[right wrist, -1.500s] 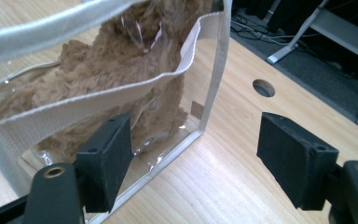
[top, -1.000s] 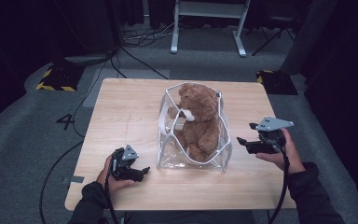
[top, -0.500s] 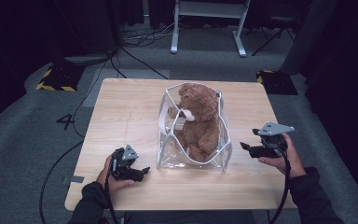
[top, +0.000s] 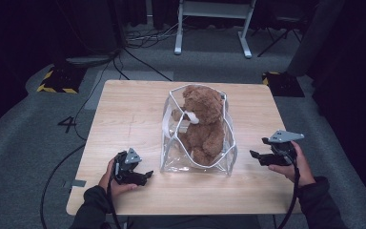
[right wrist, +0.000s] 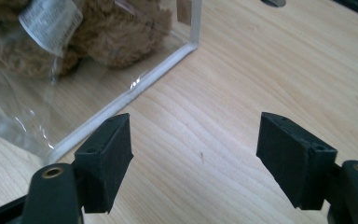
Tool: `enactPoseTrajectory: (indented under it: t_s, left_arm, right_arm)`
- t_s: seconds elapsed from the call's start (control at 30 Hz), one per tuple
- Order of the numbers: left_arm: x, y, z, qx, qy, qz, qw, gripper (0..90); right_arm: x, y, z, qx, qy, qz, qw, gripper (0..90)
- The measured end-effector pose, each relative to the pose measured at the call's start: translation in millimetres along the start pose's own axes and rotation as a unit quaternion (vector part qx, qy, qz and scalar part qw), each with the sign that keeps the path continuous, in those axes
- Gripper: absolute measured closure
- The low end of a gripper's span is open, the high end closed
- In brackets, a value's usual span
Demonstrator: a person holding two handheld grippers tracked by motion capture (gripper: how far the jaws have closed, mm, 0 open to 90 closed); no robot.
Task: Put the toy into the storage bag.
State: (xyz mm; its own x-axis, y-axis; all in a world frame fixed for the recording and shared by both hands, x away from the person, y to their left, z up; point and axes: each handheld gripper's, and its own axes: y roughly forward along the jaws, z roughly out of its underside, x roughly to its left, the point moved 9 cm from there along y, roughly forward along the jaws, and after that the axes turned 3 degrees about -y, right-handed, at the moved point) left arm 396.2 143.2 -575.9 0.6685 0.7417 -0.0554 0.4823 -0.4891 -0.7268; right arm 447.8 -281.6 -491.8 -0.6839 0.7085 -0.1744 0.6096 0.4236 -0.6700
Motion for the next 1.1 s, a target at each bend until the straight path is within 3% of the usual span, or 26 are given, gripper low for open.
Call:
enactPoseTrajectory:
  t_s: [0.23,0.6,1.1]
  left_arm:
    - [0.0,0.0,0.0,0.000,0.000,0.000,1.0000,15.2]
    - [0.0,0.0,0.0,0.000,0.000,0.000,1.0000,15.2]
    - [0.0,0.0,0.0,0.000,0.000,0.000,1.0000,15.2]
  right_arm:
    - [-4.5,4.6,20.2,0.014,0.008,-0.001,0.9999,26.8]
    - [-5.6,14.0,46.8,0.034,-0.002,-0.004,0.9994,26.7]
    - [-11.7,16.3,73.6,0.035,0.034,-0.012,0.9987,26.0]
